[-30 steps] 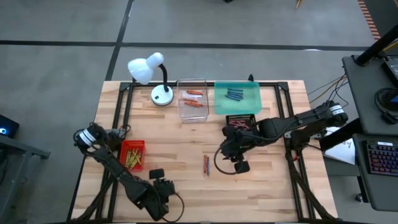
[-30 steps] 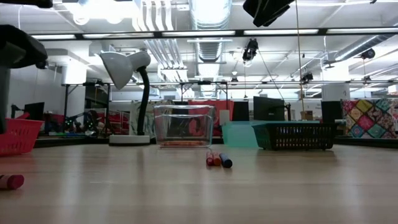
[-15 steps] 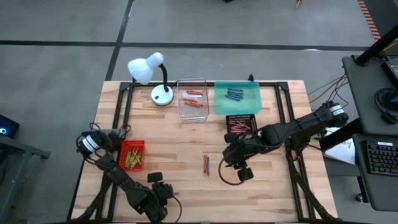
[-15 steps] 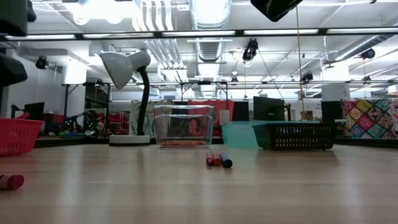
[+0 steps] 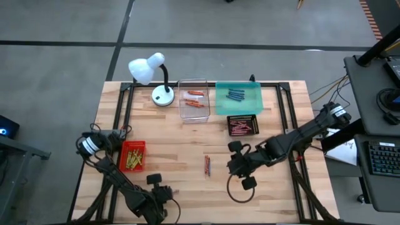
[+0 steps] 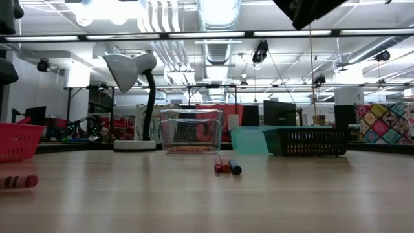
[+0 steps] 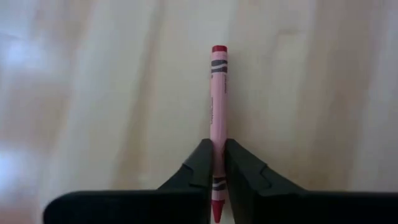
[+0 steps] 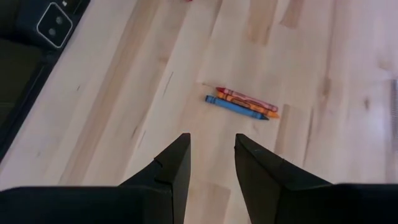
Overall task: Sort crayons
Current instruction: Put the red crayon into the black bin
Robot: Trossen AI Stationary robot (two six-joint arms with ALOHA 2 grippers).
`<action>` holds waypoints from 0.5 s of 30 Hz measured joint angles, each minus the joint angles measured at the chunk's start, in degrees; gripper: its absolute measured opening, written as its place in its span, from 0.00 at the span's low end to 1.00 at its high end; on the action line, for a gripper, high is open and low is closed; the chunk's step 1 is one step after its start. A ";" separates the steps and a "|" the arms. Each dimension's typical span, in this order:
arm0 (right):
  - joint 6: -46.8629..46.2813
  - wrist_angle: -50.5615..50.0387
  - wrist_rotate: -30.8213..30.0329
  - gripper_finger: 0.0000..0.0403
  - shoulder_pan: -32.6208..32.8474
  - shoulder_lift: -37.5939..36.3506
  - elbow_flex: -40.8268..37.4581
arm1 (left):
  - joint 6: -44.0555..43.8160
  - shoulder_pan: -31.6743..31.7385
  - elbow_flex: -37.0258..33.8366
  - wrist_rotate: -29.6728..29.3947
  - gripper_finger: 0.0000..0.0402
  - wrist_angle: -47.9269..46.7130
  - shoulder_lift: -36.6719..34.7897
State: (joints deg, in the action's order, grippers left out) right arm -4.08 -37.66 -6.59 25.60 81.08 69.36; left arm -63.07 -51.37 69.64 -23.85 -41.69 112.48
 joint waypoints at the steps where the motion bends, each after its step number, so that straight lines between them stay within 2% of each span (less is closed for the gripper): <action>1: 0.00 1.14 -0.03 0.28 0.28 0.00 -0.93 | 0.07 0.00 -0.16 -0.97 0.01 -0.89 -0.57; 4: 0.46 6.18 -0.05 0.28 0.88 -0.02 -4.36 | 0.92 0.04 -0.34 -5.69 0.01 -1.04 -3.08; 7: 1.88 13.94 -0.05 0.28 1.03 -0.07 -8.67 | 3.48 0.17 -0.12 -12.85 0.00 -0.57 -6.22; 11: 5.10 29.80 -0.06 0.28 1.03 -0.06 -15.24 | 9.20 0.64 -0.18 -23.67 0.00 1.83 -9.75; 15: 10.60 48.52 -0.31 0.28 1.03 0.02 -20.55 | 19.69 1.42 -0.10 -34.75 0.00 8.28 -12.46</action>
State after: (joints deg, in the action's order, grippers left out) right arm 6.53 10.86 -6.90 26.63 81.10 48.81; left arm -43.37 -49.96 69.54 -58.60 -33.41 100.03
